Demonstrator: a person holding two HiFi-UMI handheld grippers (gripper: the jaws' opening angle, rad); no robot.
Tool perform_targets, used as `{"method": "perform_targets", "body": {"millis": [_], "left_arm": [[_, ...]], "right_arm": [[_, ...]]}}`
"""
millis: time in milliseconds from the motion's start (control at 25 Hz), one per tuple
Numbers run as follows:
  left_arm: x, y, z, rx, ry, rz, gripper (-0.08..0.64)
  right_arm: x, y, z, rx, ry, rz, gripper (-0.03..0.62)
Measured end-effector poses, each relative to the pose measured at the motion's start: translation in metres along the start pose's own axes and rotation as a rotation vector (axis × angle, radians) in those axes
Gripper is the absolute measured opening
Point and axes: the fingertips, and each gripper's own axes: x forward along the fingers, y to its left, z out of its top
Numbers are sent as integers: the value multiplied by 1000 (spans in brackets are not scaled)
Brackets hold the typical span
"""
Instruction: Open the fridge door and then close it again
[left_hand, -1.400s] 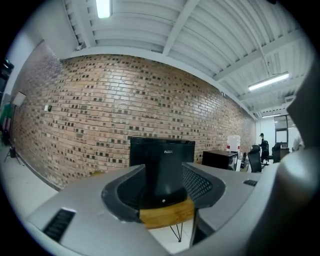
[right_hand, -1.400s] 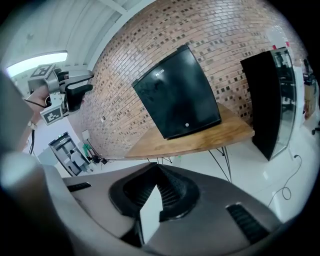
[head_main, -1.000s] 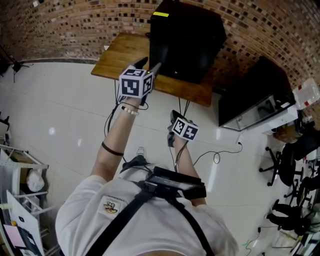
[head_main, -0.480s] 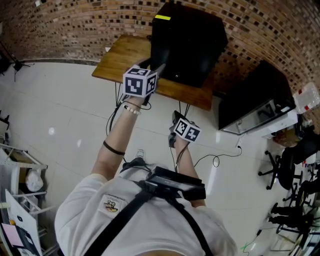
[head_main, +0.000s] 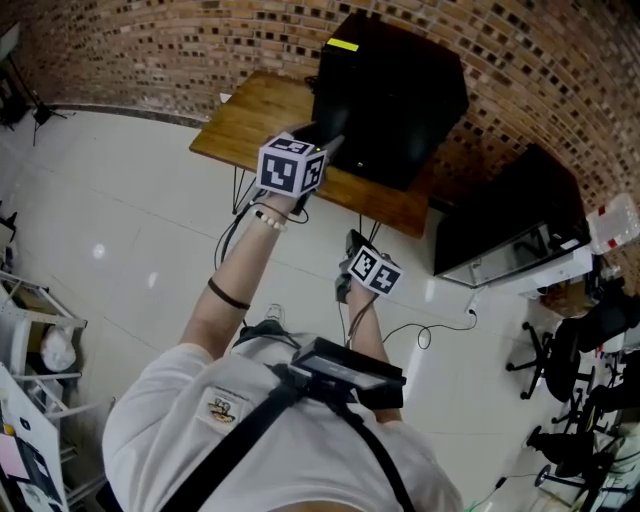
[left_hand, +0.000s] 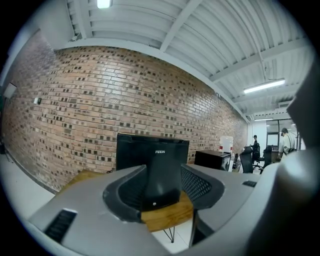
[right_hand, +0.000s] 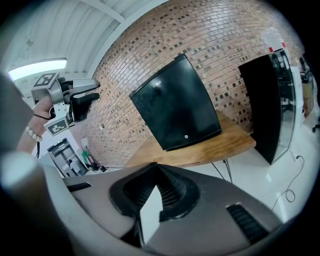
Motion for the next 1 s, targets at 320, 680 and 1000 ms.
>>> {"method": "perform_targets", "body": {"millis": [320,680,1000], "left_arm": [[33,33,15,14,4,-3,301],[112,111,44,64,7,77,373],[184,165,71,97,11,86,391]], "right_arm": [[25,-6,16,5,-11,-27,17],[69,-5,52,-48,-30,-78,17],[116,-6,82,-80,-45,-133,17]]}}
